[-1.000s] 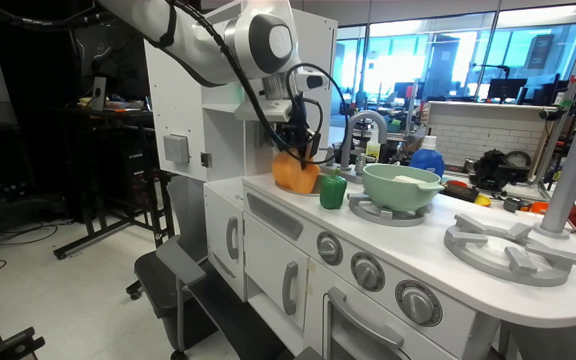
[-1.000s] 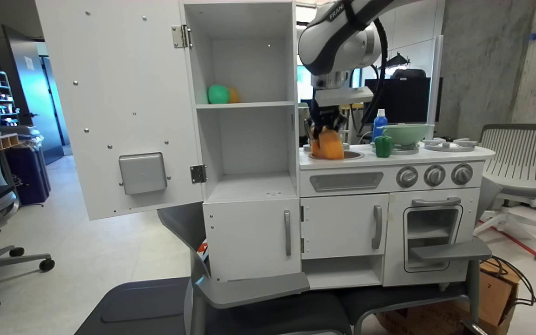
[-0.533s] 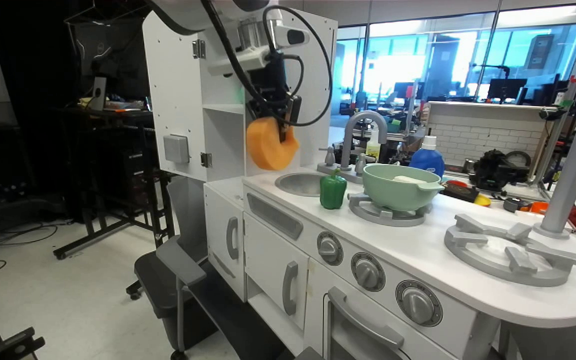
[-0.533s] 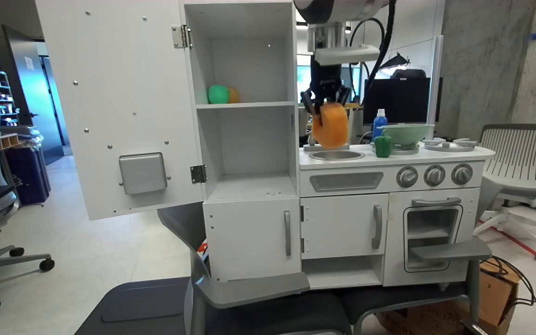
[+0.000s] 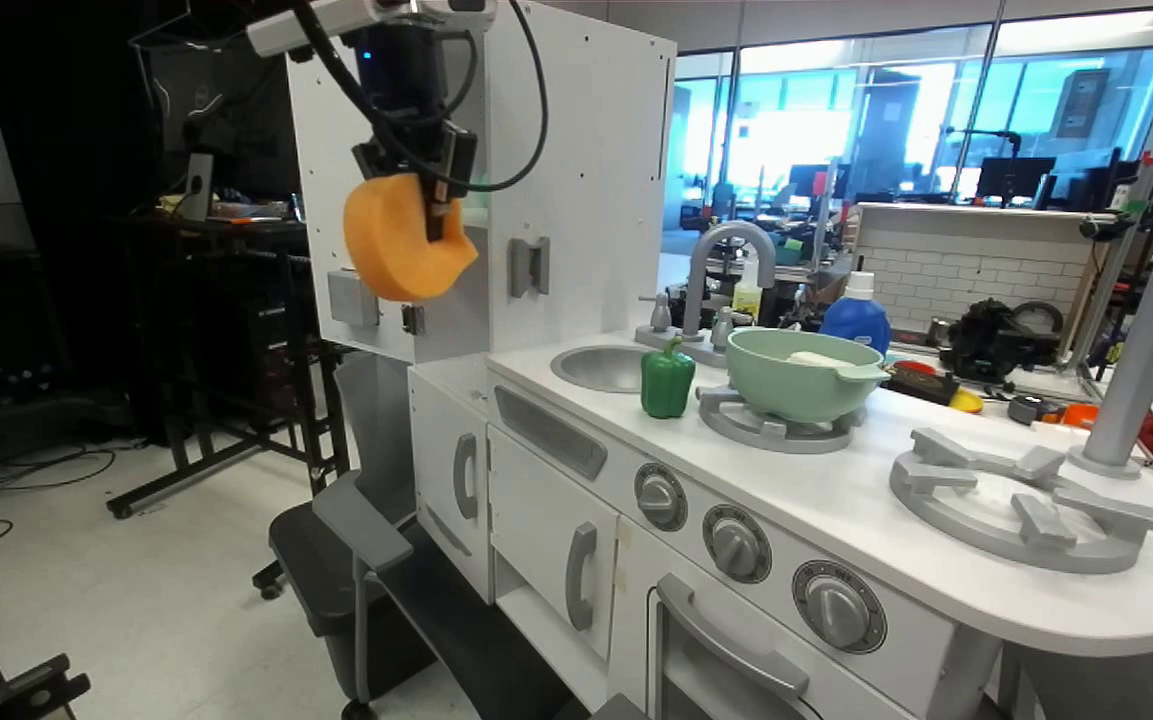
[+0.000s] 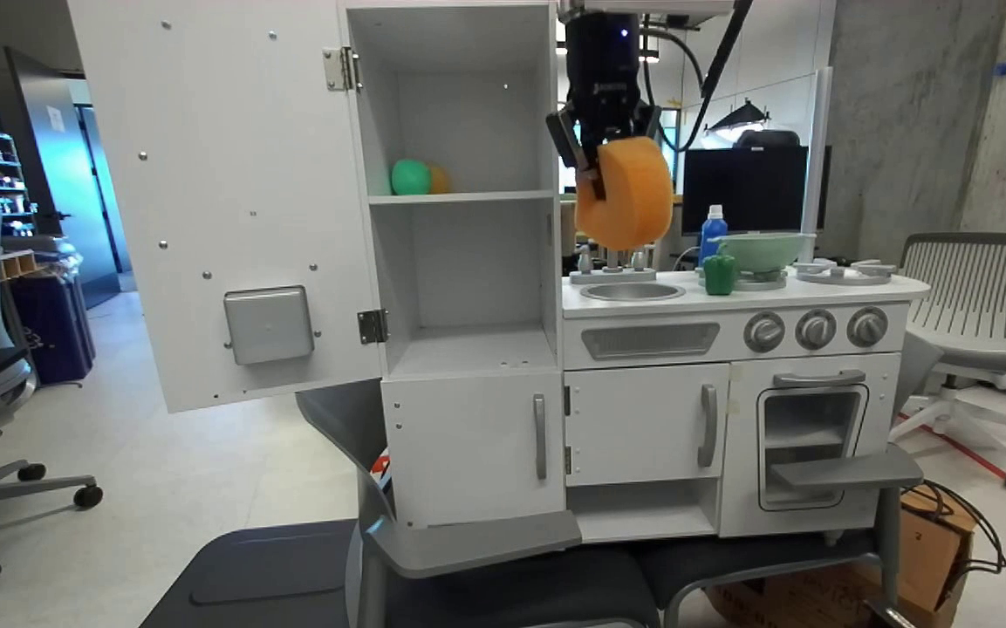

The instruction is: Open the cupboard and put the yellow and green object inside.

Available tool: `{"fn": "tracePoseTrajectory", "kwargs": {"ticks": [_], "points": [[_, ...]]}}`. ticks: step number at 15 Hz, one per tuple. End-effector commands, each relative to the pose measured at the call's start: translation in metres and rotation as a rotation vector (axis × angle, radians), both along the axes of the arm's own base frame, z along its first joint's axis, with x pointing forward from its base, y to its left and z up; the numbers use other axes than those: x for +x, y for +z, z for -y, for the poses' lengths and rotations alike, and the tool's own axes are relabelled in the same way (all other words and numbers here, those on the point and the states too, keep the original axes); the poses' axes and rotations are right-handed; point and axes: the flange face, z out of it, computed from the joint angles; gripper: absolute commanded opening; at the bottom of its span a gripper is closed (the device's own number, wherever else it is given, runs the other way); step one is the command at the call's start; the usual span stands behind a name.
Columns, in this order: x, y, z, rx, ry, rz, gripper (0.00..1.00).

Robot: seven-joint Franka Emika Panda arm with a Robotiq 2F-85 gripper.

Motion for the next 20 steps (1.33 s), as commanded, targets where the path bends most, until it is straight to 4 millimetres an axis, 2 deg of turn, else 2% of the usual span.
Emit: {"fn": "tracePoseTrajectory", "kwargs": {"ticks": [1, 3, 6, 12, 15, 20], "points": [[-0.053, 0.019, -0.022, -0.028, 0.052, 0.032, 0.04], [-0.059, 0.036, -0.037, -0.048, 0.065, 0.1, 0.04], [-0.05, 0.06, -0.064, -0.087, 0.066, 0.248, 0.04], [-0.027, 0.082, -0.092, -0.145, 0.074, 0.462, 0.04], [-0.014, 0.083, -0.097, -0.167, 0.073, 0.528, 0.04], [0.008, 0.071, -0.102, -0.202, 0.071, 0.603, 0.04]]}}
